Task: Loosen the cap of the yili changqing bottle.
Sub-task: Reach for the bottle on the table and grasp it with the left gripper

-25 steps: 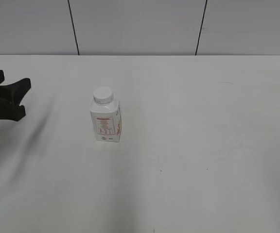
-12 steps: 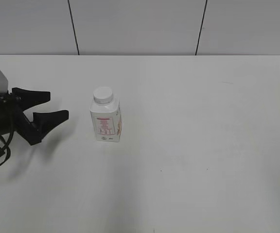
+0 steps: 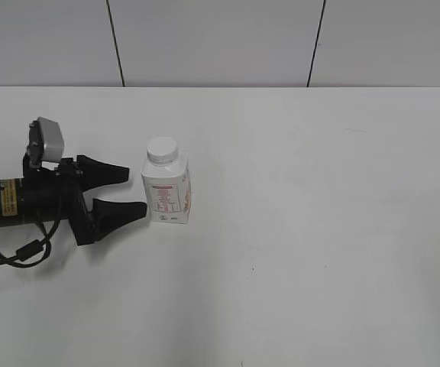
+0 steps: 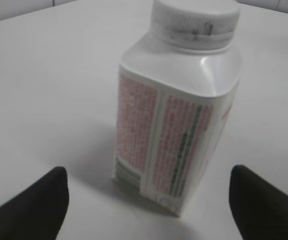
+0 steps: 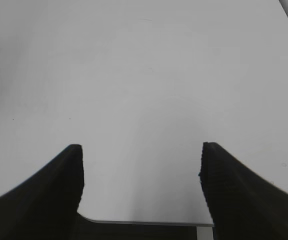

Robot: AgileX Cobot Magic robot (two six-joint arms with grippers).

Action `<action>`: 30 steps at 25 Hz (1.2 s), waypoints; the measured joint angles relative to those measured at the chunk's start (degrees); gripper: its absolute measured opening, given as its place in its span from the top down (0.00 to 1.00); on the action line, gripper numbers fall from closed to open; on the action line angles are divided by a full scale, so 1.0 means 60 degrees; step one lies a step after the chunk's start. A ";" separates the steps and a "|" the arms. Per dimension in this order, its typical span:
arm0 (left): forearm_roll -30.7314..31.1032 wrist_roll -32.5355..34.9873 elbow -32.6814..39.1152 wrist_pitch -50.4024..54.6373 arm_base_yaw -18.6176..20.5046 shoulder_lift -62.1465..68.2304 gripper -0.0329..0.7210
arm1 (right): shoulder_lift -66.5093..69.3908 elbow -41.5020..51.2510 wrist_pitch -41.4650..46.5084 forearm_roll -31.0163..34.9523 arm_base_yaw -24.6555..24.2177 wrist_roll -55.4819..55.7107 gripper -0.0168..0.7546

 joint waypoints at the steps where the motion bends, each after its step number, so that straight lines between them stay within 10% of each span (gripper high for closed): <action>1: 0.0010 0.0000 -0.0131 0.0000 -0.0162 0.0074 0.16 | 0.0000 0.0000 0.0000 0.0000 0.0000 0.0000 0.23; 18: -0.0960 -0.0290 -0.1411 0.0406 -0.1434 0.0845 0.17 | 0.0000 0.0000 0.0000 0.0000 0.0000 0.0000 0.23; 30: -0.0772 -0.0299 -0.1424 0.0424 -0.1479 0.0845 0.38 | 0.0261 -0.0141 -0.0199 0.0000 0.0000 0.0000 0.23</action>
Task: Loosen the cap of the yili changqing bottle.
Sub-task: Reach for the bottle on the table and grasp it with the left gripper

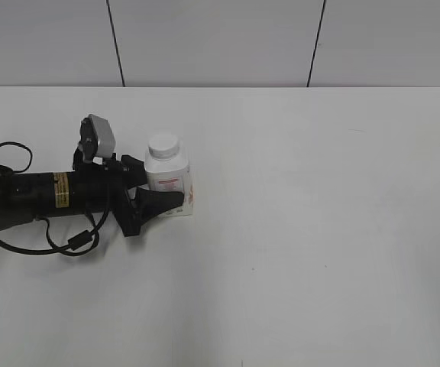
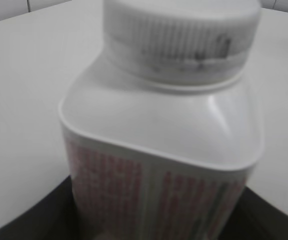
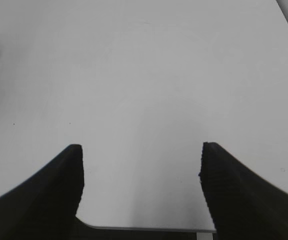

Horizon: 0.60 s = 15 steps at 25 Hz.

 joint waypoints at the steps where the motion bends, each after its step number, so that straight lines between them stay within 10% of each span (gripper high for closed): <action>1: 0.0169 0.0000 0.0000 -0.0015 0.0009 0.0000 0.38 | 0.0195 -0.0075 -0.0109 0.0000 0.0000 0.0000 0.23; 15: 0.1428 0.0000 -0.0020 -0.0364 -0.0318 0.0000 0.38 | 0.5765 -0.2521 0.0508 0.0267 0.0000 -0.0831 0.23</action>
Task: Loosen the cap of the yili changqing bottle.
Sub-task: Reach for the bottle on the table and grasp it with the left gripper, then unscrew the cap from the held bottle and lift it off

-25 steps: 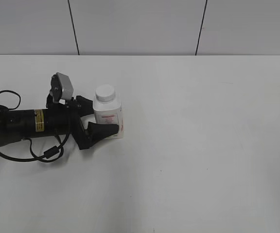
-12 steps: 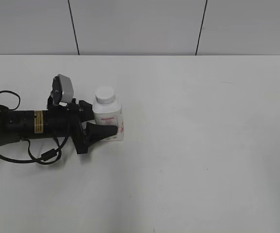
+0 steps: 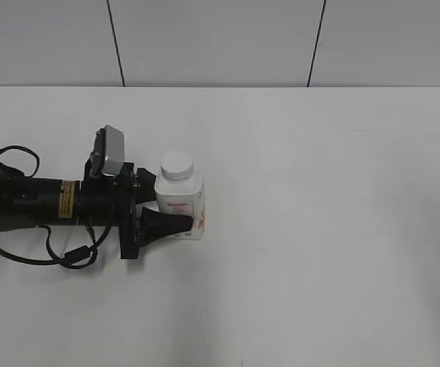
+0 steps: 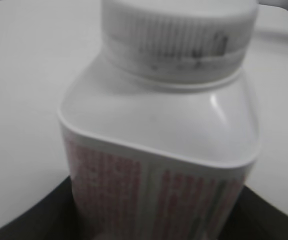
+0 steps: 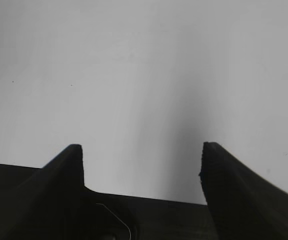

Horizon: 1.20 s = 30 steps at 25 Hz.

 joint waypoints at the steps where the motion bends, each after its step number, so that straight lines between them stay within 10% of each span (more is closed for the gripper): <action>1: 0.0008 -0.0005 0.0000 0.0000 -0.0057 0.0000 0.38 | 0.0394 -0.0243 0.0023 0.0021 0.0000 -0.0064 0.23; 30: 0.0046 -0.0076 0.0000 0.0009 -0.0350 0.0000 0.38 | 0.9595 -0.7224 0.0793 -0.1003 0.5448 0.0571 0.23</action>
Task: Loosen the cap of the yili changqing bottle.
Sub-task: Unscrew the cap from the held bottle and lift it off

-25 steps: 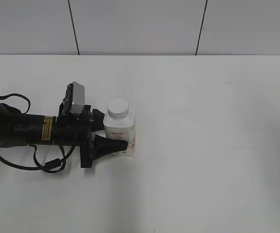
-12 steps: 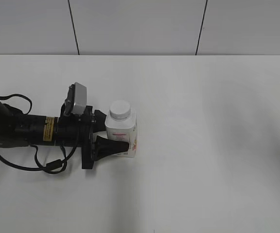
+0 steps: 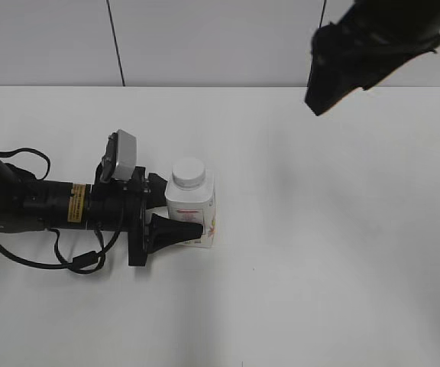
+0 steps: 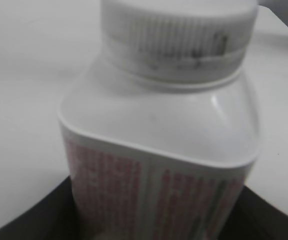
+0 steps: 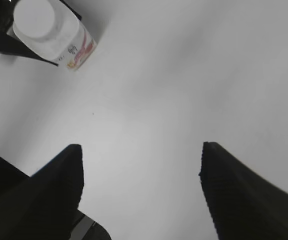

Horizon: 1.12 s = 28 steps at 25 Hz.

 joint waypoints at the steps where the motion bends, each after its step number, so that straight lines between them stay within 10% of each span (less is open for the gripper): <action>1: 0.0000 -0.0019 0.0000 0.0000 0.0000 0.0000 0.38 | 0.0235 -0.0297 0.0000 -0.0020 0.0160 0.0054 0.23; 16: 0.0009 -0.0065 0.0000 0.0000 0.0000 0.0000 0.38 | 0.3195 -0.2544 0.0011 -0.0050 0.2237 0.0689 0.23; 28: 0.0009 -0.0083 0.0000 0.0075 -0.0009 0.0000 0.38 | 0.4489 -0.3320 0.0011 -0.0271 0.2340 0.3179 0.23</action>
